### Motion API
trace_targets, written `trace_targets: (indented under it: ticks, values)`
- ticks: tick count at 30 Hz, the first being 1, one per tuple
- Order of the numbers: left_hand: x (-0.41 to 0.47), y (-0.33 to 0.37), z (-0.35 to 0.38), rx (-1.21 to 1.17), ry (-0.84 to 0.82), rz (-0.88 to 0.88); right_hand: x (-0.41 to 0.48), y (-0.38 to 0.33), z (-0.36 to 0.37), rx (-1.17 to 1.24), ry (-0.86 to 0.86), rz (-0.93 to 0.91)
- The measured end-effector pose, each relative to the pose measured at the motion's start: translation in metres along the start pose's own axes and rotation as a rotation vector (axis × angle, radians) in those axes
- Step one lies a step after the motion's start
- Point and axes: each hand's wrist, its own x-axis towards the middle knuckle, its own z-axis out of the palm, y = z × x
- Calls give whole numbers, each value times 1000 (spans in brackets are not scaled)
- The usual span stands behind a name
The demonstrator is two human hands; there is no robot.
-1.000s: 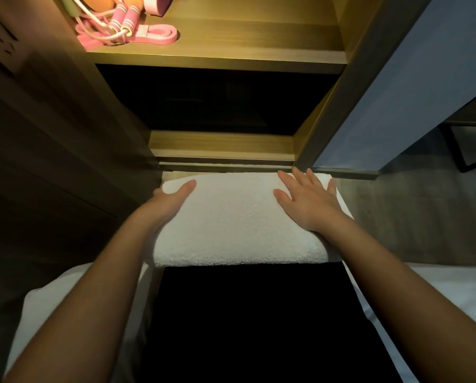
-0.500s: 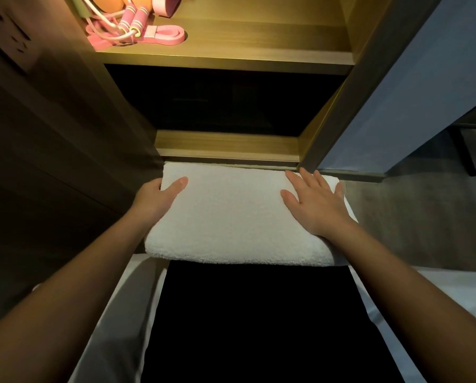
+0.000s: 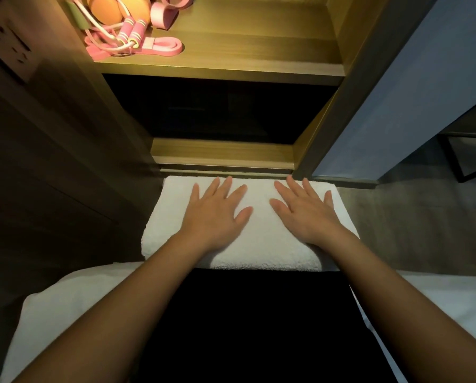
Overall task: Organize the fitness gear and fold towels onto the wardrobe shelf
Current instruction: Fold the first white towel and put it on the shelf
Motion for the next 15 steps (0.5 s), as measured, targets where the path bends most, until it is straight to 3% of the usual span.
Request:
trace_targets:
  ticks: [8, 15]
  values:
    - [-16, -60, 10, -271, -44, -295, -21, 32, 2, 312, -90, 190]
    - [-23, -82, 14, -901, -59, -770, -29, 53, 11, 831, -59, 338]
